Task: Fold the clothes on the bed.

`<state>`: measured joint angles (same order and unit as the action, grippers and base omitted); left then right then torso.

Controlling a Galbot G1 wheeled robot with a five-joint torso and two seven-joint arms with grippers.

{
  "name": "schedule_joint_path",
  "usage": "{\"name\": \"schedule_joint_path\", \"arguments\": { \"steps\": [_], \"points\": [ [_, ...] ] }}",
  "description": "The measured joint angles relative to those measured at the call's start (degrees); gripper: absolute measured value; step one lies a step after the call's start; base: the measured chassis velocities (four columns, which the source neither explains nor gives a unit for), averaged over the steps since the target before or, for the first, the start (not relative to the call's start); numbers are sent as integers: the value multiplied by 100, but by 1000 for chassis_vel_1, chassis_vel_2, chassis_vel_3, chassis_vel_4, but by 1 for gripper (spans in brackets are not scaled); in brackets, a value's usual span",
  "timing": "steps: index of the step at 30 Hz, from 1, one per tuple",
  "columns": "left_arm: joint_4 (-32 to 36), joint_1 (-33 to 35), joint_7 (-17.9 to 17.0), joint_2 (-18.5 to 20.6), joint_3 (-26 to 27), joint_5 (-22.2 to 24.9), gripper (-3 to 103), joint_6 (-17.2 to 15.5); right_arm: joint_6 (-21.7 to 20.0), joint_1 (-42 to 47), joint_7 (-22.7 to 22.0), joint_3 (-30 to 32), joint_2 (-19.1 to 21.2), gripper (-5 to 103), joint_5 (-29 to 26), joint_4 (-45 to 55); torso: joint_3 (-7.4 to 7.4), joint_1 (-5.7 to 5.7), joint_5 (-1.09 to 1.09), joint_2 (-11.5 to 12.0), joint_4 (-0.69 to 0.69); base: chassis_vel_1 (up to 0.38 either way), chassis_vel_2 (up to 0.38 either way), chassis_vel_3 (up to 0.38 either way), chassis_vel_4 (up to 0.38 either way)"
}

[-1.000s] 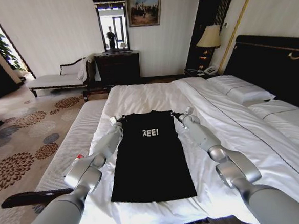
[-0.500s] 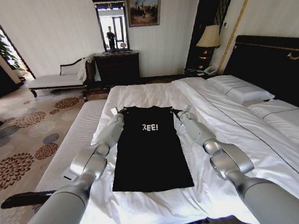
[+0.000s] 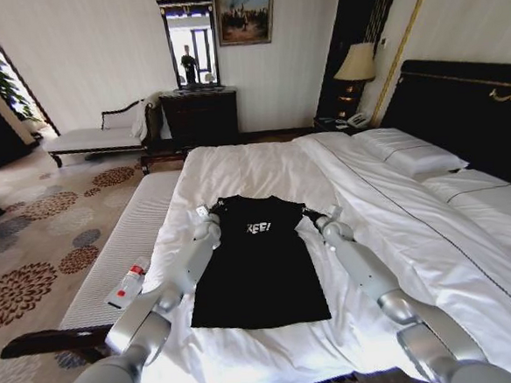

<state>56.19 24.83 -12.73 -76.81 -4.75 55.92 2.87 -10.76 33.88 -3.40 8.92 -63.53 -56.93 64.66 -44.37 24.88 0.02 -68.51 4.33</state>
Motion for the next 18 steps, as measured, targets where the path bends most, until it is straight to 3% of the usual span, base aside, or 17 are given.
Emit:
{"name": "schedule_joint_path", "arguments": {
  "steps": [4,5,10,18],
  "points": [
    [1200,929,-203,668,126,-11,1,18,-20,671,-175,114,363,0,-12,1150,1,-1,-4,0,-4,0,0,0,0],
    [1200,929,-203,668,126,-11,1,18,-20,671,-175,114,363,0,-12,1150,1,-1,-4,0,-4,0,0,0,0],
    [2625,1867,-354,1221,393,-53,1,25,-61,1591,-399,212,566,0,6,2200,1,-1,-1,-1,4,0,0,0,0],
    [3841,3264,-453,1483,882,-342,1,81,-27,2495,-564,488,486,0,272,3128,0,0,-2,-1,-1,0,0,0,0]
  ]
}}
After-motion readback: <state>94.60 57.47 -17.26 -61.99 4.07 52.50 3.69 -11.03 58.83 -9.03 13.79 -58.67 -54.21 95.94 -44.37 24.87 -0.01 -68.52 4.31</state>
